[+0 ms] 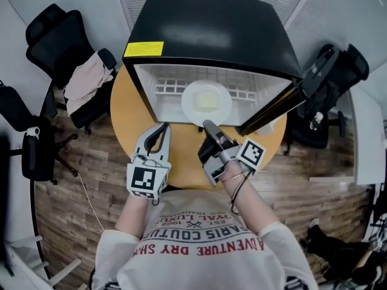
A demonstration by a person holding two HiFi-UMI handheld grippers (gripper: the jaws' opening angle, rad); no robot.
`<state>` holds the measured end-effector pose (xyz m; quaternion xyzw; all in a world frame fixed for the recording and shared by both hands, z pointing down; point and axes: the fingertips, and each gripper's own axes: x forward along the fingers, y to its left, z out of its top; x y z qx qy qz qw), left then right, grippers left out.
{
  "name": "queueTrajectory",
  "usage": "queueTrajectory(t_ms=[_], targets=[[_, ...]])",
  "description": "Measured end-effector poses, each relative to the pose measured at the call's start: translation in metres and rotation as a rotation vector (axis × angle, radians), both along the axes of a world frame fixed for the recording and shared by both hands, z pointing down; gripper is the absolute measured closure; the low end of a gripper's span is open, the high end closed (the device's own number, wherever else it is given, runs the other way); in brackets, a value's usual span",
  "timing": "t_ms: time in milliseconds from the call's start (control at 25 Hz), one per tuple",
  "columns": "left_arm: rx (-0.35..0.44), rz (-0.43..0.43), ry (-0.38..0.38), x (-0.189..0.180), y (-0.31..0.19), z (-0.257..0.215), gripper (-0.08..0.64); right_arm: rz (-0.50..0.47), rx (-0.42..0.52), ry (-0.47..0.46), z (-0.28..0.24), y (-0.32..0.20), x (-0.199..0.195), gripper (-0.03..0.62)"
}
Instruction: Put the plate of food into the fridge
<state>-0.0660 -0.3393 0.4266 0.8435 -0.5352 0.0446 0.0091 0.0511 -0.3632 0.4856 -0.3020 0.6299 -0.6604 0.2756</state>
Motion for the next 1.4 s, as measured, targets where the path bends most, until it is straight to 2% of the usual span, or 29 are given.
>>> queueTrajectory(t_ms=[600,800,1000,1160,1400], targets=[[-0.033,0.049,0.013,-0.007,-0.055,0.011,0.528,0.066,-0.053,0.029,0.019,-0.056,-0.009,0.554],[-0.052,0.057,0.017,-0.006,-0.063,0.015,0.528,0.091,-0.032,0.054,0.019,-0.067,-0.012,0.548],[-0.047,0.071,0.006,-0.003,-0.068,0.016,0.528,0.101,-0.021,0.101,0.021,-0.076,-0.014,0.513],[-0.060,0.074,0.008,-0.002,-0.069,0.020,0.528,0.106,-0.037,0.124,0.029,-0.080,-0.012,0.423],[-0.064,0.067,0.012,-0.006,-0.073,0.022,0.528,0.106,-0.004,0.193,0.033,-0.092,-0.010,0.394]])
